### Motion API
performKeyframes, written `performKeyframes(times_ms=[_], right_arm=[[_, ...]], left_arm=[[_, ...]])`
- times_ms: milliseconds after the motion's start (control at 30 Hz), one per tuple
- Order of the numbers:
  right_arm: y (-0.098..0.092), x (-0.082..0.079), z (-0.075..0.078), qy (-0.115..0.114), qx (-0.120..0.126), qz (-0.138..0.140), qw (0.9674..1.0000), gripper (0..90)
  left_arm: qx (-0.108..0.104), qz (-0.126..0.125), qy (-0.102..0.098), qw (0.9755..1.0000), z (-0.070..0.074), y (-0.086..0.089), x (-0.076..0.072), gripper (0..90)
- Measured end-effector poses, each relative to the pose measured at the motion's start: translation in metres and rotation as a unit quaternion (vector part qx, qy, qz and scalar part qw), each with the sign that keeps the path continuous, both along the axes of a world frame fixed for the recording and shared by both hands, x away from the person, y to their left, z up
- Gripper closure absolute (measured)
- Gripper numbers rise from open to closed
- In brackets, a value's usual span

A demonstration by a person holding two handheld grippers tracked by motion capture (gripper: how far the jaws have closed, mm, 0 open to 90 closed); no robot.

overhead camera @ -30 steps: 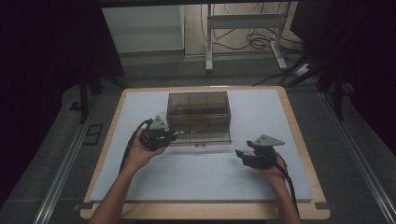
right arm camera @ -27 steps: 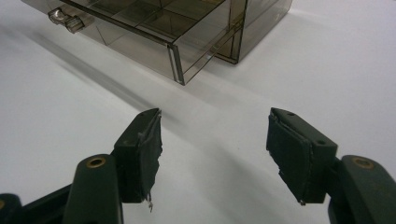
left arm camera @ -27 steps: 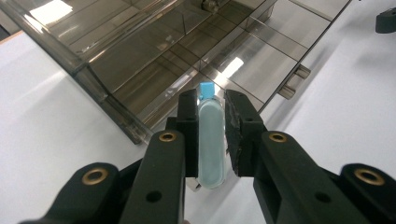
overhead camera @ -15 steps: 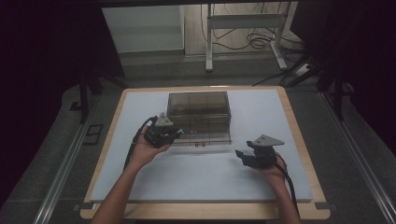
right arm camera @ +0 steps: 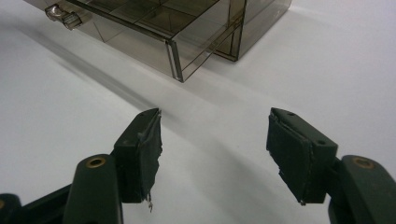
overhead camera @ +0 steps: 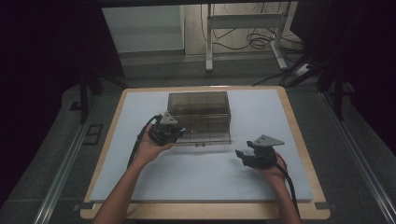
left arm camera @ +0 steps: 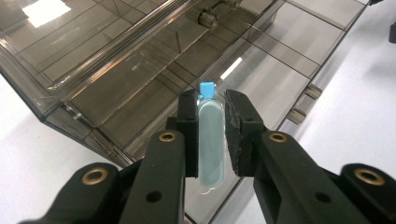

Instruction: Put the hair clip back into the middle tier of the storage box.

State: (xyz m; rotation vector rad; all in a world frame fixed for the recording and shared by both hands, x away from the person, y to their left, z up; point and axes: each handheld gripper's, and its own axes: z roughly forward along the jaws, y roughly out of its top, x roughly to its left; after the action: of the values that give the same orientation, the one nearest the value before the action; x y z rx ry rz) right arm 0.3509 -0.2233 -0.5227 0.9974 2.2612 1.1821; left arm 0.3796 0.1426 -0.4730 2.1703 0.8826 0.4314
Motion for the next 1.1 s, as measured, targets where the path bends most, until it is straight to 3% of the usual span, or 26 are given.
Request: performKeyframes(times_ms=[667, 1100], right_arm=[[-0.001, 0.001, -0.001, 0.001, 0.0, -0.001, 1.0, 34.8], [-0.001, 0.001, -0.002, 0.003, -0.001, -0.001, 1.0, 34.7]], left_arm=[[0.017, 0.003, 0.022, 0.9996, -0.022, -0.007, 0.012, 77.0], [0.021, 0.004, 0.019, 0.9996, -0.023, -0.008, 0.012, 76.7]])
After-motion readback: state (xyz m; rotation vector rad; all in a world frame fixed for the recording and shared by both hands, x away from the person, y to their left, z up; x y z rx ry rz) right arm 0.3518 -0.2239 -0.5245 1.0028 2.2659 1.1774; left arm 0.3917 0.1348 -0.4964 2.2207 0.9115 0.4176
